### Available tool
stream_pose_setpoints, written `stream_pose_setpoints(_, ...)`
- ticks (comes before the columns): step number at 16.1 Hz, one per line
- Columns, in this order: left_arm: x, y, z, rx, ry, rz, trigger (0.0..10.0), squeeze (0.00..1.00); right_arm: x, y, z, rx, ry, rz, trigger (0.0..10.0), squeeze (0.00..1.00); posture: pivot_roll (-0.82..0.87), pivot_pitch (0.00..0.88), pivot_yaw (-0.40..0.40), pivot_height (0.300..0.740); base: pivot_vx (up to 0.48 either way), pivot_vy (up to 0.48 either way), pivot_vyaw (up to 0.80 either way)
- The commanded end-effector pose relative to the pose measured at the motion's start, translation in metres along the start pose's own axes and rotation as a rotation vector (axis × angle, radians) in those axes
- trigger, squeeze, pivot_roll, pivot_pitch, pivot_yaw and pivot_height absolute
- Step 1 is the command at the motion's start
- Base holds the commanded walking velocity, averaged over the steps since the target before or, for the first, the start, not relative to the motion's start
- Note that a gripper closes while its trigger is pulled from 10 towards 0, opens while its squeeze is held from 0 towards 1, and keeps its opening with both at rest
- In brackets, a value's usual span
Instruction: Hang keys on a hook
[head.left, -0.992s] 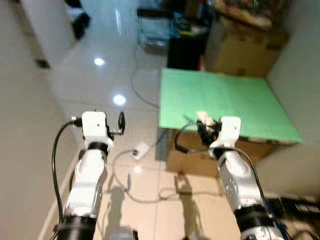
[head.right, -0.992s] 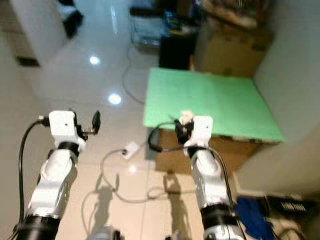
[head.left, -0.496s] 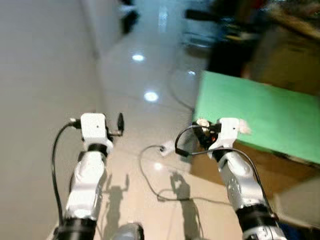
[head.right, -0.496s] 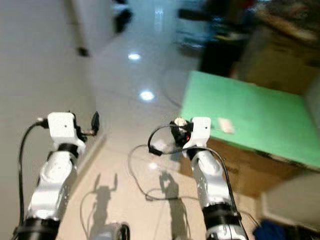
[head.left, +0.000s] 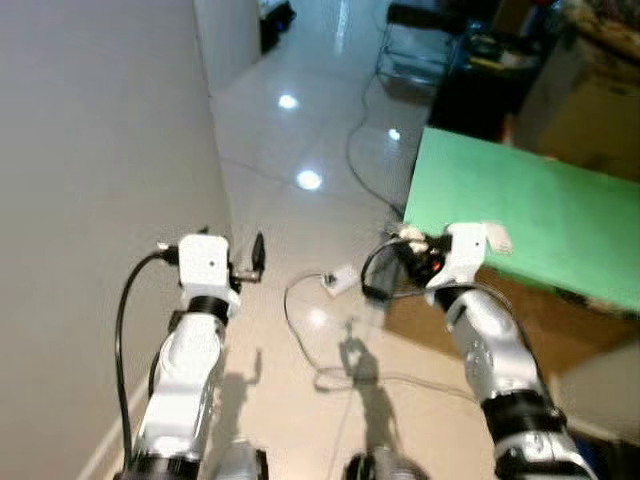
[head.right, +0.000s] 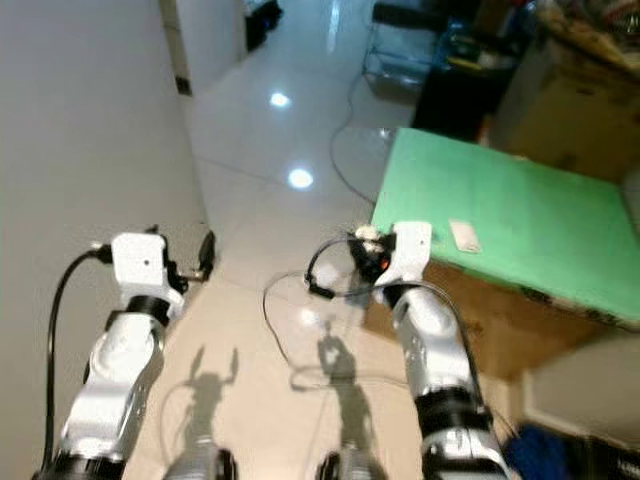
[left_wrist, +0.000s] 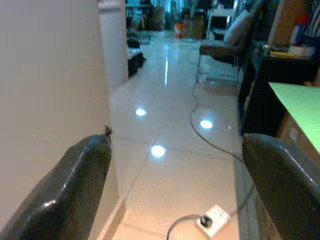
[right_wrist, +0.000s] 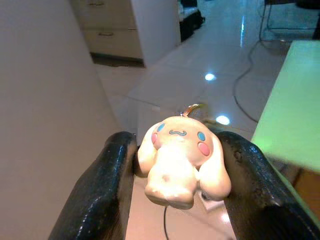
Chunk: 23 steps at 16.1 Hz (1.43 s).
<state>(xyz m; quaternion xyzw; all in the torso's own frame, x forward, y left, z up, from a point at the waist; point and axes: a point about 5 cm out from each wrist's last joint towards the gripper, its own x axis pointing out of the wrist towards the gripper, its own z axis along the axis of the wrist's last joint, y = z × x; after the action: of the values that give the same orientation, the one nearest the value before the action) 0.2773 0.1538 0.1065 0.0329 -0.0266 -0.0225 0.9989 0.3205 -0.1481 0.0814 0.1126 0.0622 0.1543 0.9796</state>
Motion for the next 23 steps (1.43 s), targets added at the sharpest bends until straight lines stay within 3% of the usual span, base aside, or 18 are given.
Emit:
stream_pose_setpoints(1,-0.004,0.001,0.002,0.013,-0.008,0.005,10.0,0.0,0.003,0.004,0.0,0.004,0.003,0.026,0.0,0.0,-0.01,0.04,-0.052,0.74,-0.469,0.0,0.48)
stream_pose_setpoints(5,-0.001,0.012,-0.004,0.046,0.02,0.095,10.0,0.0,0.006,0.005,0.0,-0.021,0.0,0.028,0.0,0.0,0.0,0.029,-0.058,0.74,-0.348,0.0,0.48)
stream_pose_setpoints(6,-0.001,0.023,-0.01,-0.009,0.054,0.149,10.0,0.0,0.006,0.004,0.0,-0.037,0.0,0.021,0.0,0.0,-0.01,0.026,-0.061,0.74,0.0,0.0,0.48)
stream_pose_setpoints(8,-0.001,0.029,-0.013,-0.04,0.07,0.183,10.0,0.0,0.005,0.002,-0.002,-0.038,0.006,0.021,0.0,0.0,-0.01,0.021,-0.064,0.74,0.0,0.0,0.48)
stream_pose_setpoints(14,0.0,0.029,-0.012,0.036,0.06,0.211,10.0,0.0,0.011,0.009,0.001,-0.036,-0.007,0.065,0.0,0.03,-0.01,0.029,-0.068,0.74,0.0,-0.082,0.48)
stream_pose_setpoints(17,0.0,0.032,-0.012,0.052,0.066,0.239,10.0,0.0,0.018,0.018,0.009,-0.086,-0.02,0.145,0.0,0.02,0.0,0.036,-0.07,0.74,0.0,0.0,0.41)
stream_pose_setpoints(22,-0.008,0.052,-0.018,0.115,0.097,0.349,10.0,0.0,0.019,0.013,0.008,-0.115,-0.002,0.119,0.0,0.03,0.01,0.047,-0.077,0.74,0.0,-0.129,0.42)
stream_pose_setpoints(23,-0.007,0.052,-0.016,0.169,0.104,0.356,10.0,0.0,0.017,0.015,0.002,-0.11,0.013,0.101,0.0,0.04,0.01,0.049,-0.077,0.74,0.0,-0.48,0.41)
